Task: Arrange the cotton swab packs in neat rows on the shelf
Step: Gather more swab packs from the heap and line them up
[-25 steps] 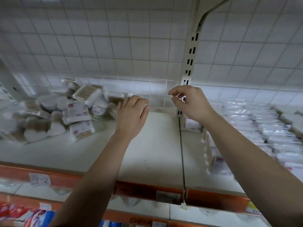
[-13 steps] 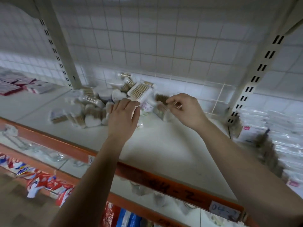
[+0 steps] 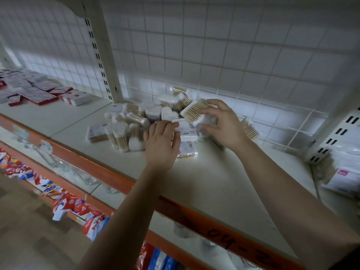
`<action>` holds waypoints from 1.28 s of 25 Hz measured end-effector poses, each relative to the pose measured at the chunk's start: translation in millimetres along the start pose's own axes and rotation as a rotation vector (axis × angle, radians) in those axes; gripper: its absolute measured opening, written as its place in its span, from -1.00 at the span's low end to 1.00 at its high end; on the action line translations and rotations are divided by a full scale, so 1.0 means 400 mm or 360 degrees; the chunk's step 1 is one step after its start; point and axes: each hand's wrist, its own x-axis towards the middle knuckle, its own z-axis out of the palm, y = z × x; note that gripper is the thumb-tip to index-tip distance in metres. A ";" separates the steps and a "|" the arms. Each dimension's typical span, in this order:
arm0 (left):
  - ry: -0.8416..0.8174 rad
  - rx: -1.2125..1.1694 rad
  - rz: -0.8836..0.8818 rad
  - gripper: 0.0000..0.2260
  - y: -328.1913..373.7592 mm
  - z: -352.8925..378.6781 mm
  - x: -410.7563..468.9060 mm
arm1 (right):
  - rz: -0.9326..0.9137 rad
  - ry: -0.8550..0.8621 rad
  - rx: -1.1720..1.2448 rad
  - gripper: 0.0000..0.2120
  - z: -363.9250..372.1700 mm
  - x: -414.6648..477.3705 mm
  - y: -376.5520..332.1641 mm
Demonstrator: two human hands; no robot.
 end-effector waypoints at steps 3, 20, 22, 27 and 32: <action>-0.0008 0.0005 -0.0040 -0.76 -0.003 0.004 0.003 | 0.0029 -0.0147 0.0119 -0.64 0.015 0.010 0.005; -0.0208 -0.0078 -0.0066 -0.55 -0.001 0.022 0.011 | 0.0012 0.0349 0.0102 -0.79 -0.073 -0.002 0.009; -0.0239 -0.0077 -0.0036 -0.46 0.004 0.020 0.012 | 0.0018 0.0370 0.0031 -0.79 -0.100 -0.017 0.018; -0.0286 -0.0113 -0.0027 -0.35 0.039 0.011 0.028 | 0.0183 0.0329 -0.0111 -0.79 -0.157 -0.060 0.050; -0.0394 -0.0176 -0.0004 -0.43 0.061 0.002 0.041 | 0.0317 0.0177 -0.0066 -0.80 -0.210 -0.122 0.072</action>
